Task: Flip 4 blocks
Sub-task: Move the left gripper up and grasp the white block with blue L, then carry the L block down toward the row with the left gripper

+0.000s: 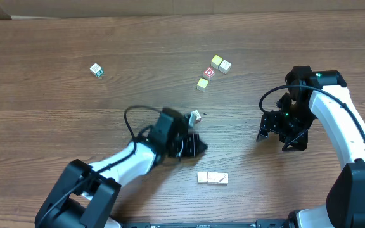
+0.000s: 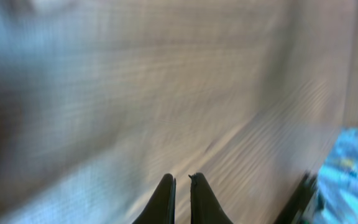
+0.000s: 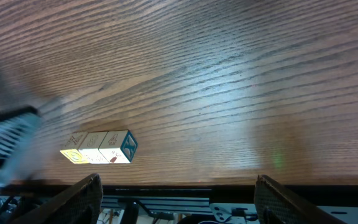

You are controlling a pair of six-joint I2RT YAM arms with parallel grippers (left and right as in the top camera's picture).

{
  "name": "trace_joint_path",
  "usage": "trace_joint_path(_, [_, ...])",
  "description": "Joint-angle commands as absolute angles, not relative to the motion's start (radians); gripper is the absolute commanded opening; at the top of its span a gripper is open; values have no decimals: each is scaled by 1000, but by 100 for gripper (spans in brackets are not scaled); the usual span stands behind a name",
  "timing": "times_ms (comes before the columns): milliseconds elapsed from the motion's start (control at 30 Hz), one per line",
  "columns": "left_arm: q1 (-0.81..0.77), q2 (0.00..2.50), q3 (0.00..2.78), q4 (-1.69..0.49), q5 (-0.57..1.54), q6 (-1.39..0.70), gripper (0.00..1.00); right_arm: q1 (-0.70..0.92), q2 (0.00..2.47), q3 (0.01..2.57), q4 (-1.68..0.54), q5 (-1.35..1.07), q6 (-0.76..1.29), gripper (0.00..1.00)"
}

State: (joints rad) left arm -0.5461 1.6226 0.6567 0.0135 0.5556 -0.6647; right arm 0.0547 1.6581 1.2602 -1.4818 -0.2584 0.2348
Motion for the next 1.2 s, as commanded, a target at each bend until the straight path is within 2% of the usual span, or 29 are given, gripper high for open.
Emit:
trace_joint_path(0, [-508,1629,859,-144,451,-573,4,57,1659,1269,-1479,-264,231,80])
trace_joint_path(100, [-504,1635,994,-310,321,-523,16,57,1659,1269,-1479,-265,232,82])
trace_joint_path(133, [-504,1640,1040,-365,271,-514,22,57,1659,1269,-1479,-264,231,83])
trace_joint_path(200, [-504,1660,1127,-459,193,-490,43,57,1659,1269,-1478,-264,231,84])
trace_joint_path(267, [-503,1685,1196,-526,156,-463,57,57,1659,1269,-1475,-264,231,85])
trace_joint_path(367, [-503,1740,1285,-612,136,-410,67,57,1659,1269,-1472,-264,231,86])
trace_joint_path(433, [-503,1784,1325,-649,138,-374,66,57,1659,1269,-1472,-264,231,87])
trace_joint_path(500, [-503,1835,1357,-677,138,-331,60,57,1659,1269,-1472,-264,231,87])
trace_joint_path(600, [-503,1923,1389,-685,156,-247,62,57,1659,1269,-1473,-264,231,87])
trace_joint_path(733, [-503,1978,1401,-697,160,-273,63,57,1659,1269,-1473,-264,231,87])
trace_joint_path(833, [-503,2007,1401,-703,161,-332,60,57,1659,1269,-1472,-264,231,87])
trace_joint_path(900, [-503,2022,1401,-709,162,-382,54,57,1659,1269,-1472,-264,231,87])
trace_joint_path(967, [-503,2032,1401,-710,179,-420,42,57,1659,1269,-1472,-264,231,87])
trace_joint_path(1167, [-503,2035,1401,-710,200,-498,28,57,1659,1269,-1472,-264,231,87])
